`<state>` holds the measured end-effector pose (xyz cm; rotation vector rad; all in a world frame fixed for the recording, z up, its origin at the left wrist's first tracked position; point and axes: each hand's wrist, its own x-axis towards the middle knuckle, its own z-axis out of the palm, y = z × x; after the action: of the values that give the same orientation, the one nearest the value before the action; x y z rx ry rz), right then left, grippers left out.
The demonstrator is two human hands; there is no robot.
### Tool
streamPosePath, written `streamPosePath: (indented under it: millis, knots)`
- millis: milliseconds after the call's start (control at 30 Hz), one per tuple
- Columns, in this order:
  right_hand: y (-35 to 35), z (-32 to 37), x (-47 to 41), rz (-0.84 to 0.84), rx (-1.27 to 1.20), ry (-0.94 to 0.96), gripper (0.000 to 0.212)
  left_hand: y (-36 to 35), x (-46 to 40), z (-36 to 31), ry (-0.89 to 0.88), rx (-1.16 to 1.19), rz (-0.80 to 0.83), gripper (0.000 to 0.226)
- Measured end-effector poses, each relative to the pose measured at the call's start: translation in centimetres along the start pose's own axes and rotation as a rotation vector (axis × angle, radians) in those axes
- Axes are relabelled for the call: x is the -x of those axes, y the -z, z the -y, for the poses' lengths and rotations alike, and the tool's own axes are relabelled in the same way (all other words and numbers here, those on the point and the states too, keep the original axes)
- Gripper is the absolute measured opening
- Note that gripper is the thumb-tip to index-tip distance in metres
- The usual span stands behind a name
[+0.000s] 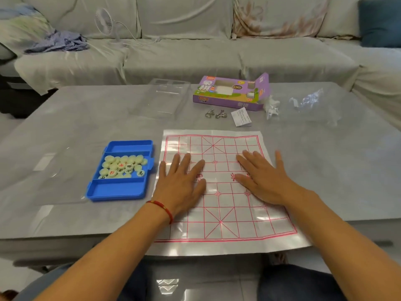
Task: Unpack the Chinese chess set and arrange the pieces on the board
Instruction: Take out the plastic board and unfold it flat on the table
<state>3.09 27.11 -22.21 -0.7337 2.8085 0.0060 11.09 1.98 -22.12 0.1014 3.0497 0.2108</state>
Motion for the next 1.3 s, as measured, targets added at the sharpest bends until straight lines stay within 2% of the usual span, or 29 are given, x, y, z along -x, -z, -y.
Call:
streamPosePath:
  millis: [200, 267, 333, 433, 500, 600, 767, 900, 1067, 1233, 1300]
  knots:
    - [4.9, 0.1, -6.1, -0.205, 0.042, 0.041, 0.056, 0.3, -2.4, 1.4, 0.039, 0.017, 0.004, 0.068]
    - [6.6, 0.7, -9.8, -0.214, 0.043, 0.024, 0.056, 0.3, -3.0, 1.6, 0.059, 0.031, -0.015, 0.067]
    - [7.3, 1.3, -14.3, -0.161, 0.046, -0.024, 0.059, 0.0, -3.6, 1.7, 0.088, 0.033, -0.03, 0.063]
    - [6.5, 2.4, -19.7, -0.002, 0.01, -0.118, 0.082, -0.3, -4.3, 1.7, 0.12, 0.029, -0.035, 0.061]
    - [5.7, 2.8, -21.6, 0.048, -0.072, -0.191, 0.077, -0.4, -4.5, 1.6, 0.13, 0.024, -0.024, 0.062]
    - [5.3, 2.7, -22.7, 0.007, -0.054, -0.195, 0.075, -0.4, -4.8, 1.4, 0.139, 0.02, -0.012, 0.062]
    - [5.8, 1.1, -24.9, -0.078, -0.076, -0.011, 0.067, -0.6, -4.7, 1.5, 0.132, 0.013, -0.017, 0.063]
    - [6.6, -0.3, -25.2, -0.131, -0.164, 0.044, 0.058, -0.6, -4.8, 1.5, 0.131, 0.035, -0.026, 0.069]
    - [6.8, -0.9, -23.9, -0.225, -0.108, 0.184, 0.049, -0.5, -4.9, 1.4, 0.138, 0.041, -0.021, 0.064]
    - [7.2, -2.1, -21.8, -0.275, 0.005, 0.2, 0.048, -0.4, -5.0, 1.5, 0.127, 0.045, -0.032, 0.061]
    - [6.8, -3.3, -21.2, -0.188, 0.029, 0.142, 0.052, -0.5, -4.9, 1.4, 0.131, 0.063, -0.033, 0.061]
